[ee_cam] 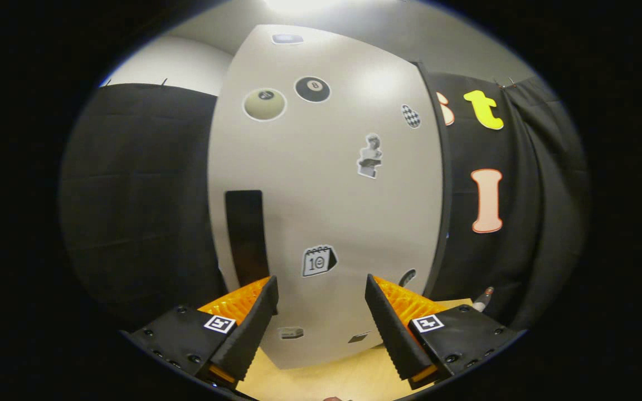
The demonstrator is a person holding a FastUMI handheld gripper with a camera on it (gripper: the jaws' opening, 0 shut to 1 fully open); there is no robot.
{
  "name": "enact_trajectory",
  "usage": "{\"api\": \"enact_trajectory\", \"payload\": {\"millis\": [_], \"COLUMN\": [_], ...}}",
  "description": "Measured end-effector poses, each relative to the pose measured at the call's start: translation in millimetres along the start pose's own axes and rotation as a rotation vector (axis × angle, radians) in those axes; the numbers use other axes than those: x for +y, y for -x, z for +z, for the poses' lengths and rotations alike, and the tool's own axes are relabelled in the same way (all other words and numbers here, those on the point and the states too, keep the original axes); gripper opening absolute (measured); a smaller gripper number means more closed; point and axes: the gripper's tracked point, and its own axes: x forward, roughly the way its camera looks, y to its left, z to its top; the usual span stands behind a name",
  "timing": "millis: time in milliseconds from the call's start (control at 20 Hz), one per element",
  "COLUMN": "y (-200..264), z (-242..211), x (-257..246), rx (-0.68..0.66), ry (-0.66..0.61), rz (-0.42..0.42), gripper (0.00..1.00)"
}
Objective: Open the shoe cabinet door, grab the shoes and put them into the shoe cabinet, then close the shoe cabinet door.
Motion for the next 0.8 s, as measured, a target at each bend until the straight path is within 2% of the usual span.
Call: {"api": "enact_trajectory", "payload": {"millis": [200,500,800], "y": [9,20,34], "z": [8,-11,-17], "x": [27,31,28], "rx": [-0.042,-0.002,-0.020], "ry": [0.029,0.007,0.041], "rz": [0.027,-0.043,-0.138], "gripper": [0.97,0.98,0.98]}}
